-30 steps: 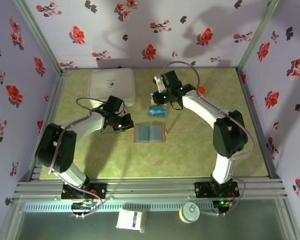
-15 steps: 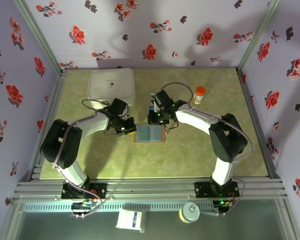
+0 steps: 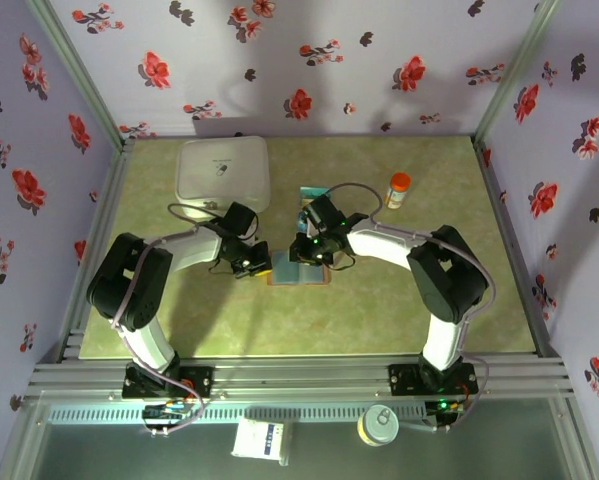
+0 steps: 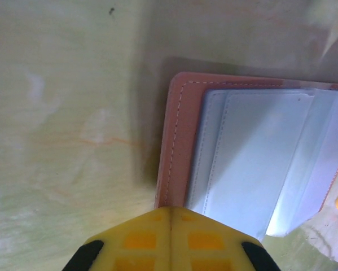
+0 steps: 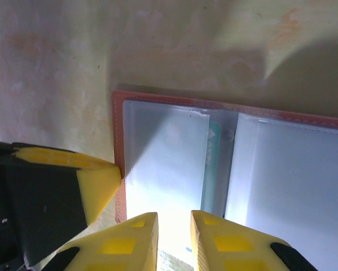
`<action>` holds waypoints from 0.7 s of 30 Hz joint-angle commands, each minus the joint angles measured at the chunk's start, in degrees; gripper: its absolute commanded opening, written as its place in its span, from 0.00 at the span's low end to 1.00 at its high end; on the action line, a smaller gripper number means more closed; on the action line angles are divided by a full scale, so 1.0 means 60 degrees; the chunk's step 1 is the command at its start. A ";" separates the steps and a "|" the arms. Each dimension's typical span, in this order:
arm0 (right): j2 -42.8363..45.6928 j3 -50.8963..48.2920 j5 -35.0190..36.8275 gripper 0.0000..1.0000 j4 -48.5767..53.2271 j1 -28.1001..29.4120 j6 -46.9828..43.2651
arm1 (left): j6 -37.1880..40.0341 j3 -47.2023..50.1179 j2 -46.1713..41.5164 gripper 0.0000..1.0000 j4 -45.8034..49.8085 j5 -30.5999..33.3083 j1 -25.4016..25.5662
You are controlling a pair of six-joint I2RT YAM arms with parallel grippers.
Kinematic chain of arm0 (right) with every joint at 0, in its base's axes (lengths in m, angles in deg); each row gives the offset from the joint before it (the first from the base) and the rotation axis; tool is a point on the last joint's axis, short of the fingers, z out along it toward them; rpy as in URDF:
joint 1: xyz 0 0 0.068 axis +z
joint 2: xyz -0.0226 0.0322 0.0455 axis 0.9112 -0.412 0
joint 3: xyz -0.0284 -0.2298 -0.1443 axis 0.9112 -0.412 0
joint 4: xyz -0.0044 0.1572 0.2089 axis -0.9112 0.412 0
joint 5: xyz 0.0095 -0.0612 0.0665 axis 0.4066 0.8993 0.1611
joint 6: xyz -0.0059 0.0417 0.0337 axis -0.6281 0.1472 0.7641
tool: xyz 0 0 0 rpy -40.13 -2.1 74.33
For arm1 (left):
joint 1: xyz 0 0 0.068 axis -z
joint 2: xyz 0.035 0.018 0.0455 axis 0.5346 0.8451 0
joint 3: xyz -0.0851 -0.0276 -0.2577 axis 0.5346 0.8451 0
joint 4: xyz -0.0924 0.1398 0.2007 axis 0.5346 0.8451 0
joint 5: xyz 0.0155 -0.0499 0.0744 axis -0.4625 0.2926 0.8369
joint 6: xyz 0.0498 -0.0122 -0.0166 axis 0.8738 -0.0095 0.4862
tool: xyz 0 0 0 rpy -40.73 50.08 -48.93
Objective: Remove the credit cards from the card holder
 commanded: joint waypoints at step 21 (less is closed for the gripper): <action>-0.0906 0.0149 -0.0556 0.20 -0.0401 0.0147 0.0423 | -0.0035 0.0047 0.0074 0.00 0.0221 0.0344 0.0069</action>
